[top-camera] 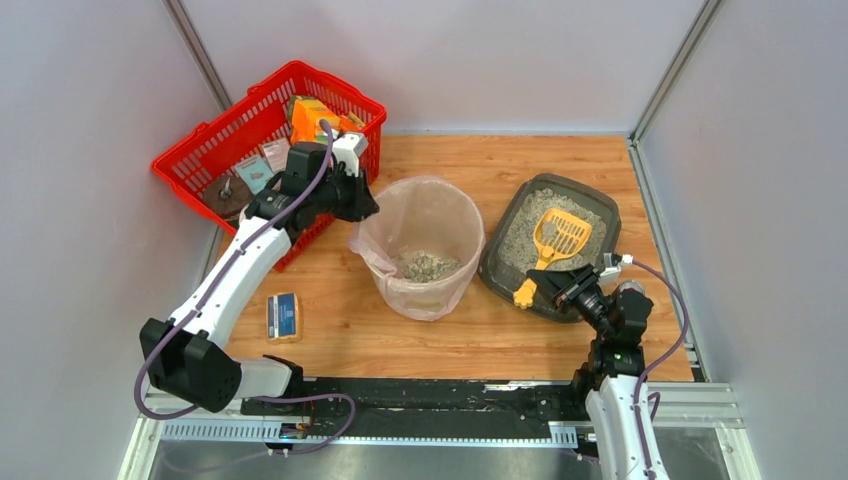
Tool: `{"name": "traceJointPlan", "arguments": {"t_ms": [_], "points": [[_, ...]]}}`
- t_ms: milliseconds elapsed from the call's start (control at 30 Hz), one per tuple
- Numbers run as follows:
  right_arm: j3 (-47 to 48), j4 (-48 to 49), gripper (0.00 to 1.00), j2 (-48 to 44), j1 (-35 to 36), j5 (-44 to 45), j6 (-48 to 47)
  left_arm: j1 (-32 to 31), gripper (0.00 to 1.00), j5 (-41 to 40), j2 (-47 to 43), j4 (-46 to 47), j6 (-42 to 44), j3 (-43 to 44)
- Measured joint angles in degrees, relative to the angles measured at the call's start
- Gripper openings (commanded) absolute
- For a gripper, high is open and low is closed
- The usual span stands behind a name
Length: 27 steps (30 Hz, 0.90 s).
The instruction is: Clean the litter box
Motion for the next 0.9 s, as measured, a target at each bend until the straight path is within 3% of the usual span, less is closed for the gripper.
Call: {"name": "traceJointPlan", "arguments": {"t_ms": [33, 100, 133, 200, 733, 900], "points": [[0.17, -0.68, 0.00, 0.15, -0.11, -0.04, -0.33, 0.00, 0.38, -0.15, 0.00, -0.15, 0.04, 0.02], [0.09, -1.62, 0.00, 0.59, -0.37, 0.02, -0.17, 0.00, 0.48, -0.15, -0.02, -0.42, 0.39, 0.20], [-0.13, -0.87, 0.00, 1.22, -0.59, -0.02, 0.44, -0.04, 0.63, 0.00, -0.13, -0.61, 0.46, 0.37], [-0.42, 1.40, 0.00, 2.97, -0.83, -0.33, 1.66, -0.07, 0.69, 0.37, -0.85, -0.63, 0.68, 0.50], [-0.22, 0.76, 0.00, 1.09, -1.60, -2.27, 4.57, -0.39, 0.72, -0.44, -4.63, -0.72, -0.37, 15.74], [1.14, -2.95, 0.00, -1.38, -2.36, -2.29, 4.74, -0.37, 0.72, -2.29, -6.82, 0.79, -0.13, 13.18]]}}
